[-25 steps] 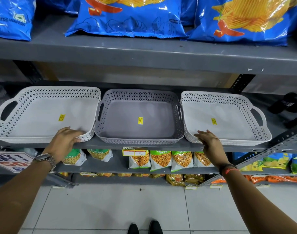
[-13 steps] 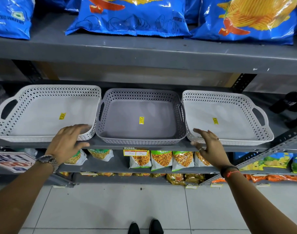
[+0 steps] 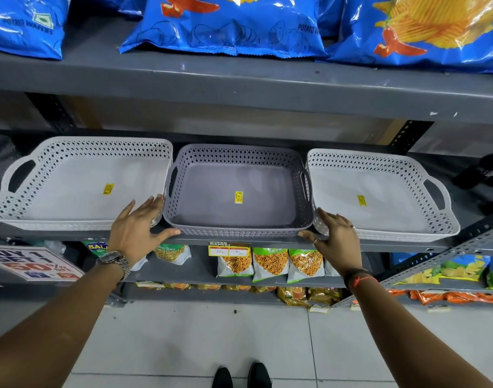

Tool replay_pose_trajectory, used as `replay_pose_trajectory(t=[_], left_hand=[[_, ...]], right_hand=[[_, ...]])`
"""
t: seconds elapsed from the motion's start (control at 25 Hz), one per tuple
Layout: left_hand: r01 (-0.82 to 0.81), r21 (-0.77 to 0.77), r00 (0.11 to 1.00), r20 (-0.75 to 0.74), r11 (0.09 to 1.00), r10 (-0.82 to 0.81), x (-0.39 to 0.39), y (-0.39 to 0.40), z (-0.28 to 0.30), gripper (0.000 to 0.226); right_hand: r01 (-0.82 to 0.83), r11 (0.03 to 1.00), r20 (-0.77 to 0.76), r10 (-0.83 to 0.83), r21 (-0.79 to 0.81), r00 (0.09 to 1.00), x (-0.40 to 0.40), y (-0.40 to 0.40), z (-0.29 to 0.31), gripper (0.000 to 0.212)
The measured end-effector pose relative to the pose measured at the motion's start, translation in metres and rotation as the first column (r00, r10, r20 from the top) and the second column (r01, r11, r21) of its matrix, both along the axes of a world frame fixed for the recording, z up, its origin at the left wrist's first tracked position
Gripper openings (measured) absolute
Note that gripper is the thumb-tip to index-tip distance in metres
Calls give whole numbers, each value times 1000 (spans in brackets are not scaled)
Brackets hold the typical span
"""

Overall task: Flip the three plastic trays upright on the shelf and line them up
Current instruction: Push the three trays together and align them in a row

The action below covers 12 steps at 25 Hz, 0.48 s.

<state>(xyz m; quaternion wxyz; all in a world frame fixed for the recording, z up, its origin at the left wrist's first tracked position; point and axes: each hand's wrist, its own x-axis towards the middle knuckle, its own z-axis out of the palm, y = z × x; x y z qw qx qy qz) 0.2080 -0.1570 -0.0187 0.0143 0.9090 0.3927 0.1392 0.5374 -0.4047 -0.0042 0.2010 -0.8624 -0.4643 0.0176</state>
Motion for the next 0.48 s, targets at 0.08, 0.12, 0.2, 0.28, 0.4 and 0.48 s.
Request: replay_pose_trajectory(t=[0.08,0.12,0.2,0.28,0.4,0.48], left_hand=[[-8,-3,1000,-2,1000,8,-1,-2,0,102],[-10,-7,1000,-6,1000,10,-1,-1,1,102],[-7,-22,1000,-6,1000,7,0,0,2,102],[5,-30,1000,16,1000,-4,2,0,2,103],[33,-70,997,73,997,-28,2,0,1,103],[53,-104,995,86,993,-44,2,1,3,103]], right_hand=[[-4,1000,5,4,11,1000,-2,0,-1,101],[-5,1000,11,5,12,1000,-2,1,-1,100],[-6,1000,-2,6,9,1000,-1,1,0,99],[-5,1000,1,5,18,1000,-2,1,-1,96],[-18,999,-29,19,38,999,-1,0,-6,93],[-13,999,-60,15,33,998,3,1,-7,96]])
